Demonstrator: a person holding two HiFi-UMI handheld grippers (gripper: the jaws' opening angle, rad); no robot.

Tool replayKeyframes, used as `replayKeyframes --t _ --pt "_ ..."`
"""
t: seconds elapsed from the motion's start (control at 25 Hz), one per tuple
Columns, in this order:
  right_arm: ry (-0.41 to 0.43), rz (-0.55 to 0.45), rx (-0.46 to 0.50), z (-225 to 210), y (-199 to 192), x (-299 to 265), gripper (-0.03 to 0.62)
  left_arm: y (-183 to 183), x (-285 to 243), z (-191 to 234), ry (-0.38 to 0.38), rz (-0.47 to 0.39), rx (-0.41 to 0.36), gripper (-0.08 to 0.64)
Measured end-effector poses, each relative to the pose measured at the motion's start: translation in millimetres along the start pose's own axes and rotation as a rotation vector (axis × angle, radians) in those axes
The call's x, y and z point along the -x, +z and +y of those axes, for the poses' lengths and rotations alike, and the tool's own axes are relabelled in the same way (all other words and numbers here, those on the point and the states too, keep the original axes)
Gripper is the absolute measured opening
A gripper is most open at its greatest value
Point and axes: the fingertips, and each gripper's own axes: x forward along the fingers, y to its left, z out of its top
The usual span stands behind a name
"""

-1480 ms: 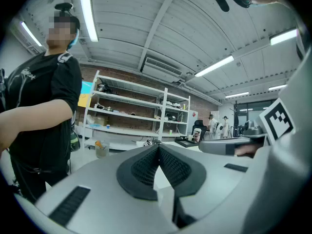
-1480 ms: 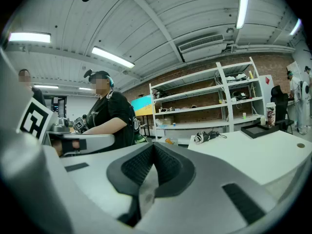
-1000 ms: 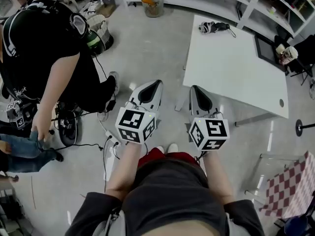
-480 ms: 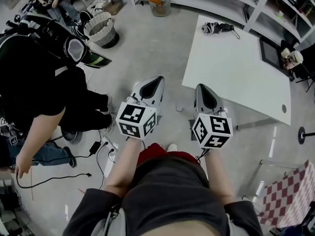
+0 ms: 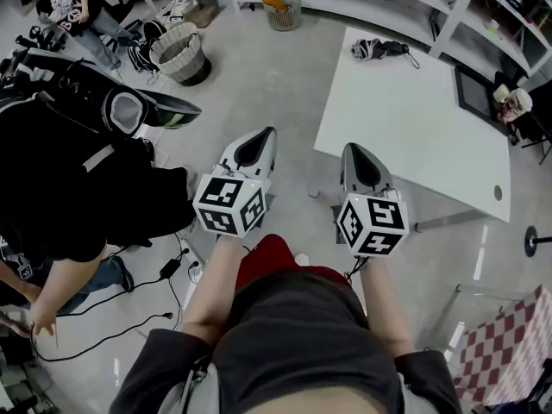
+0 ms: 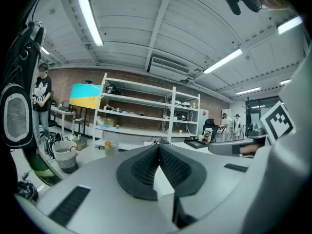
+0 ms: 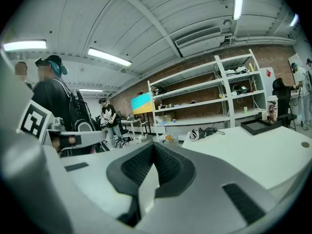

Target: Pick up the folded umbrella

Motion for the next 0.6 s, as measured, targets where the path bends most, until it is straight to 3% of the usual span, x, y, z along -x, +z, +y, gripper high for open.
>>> replayKeyframes --t 0.6 --pt "-0.017 0.011 -0.010 -19 2 -18 0.018 5 -28 9 0.012 0.009 -0.035 0.014"
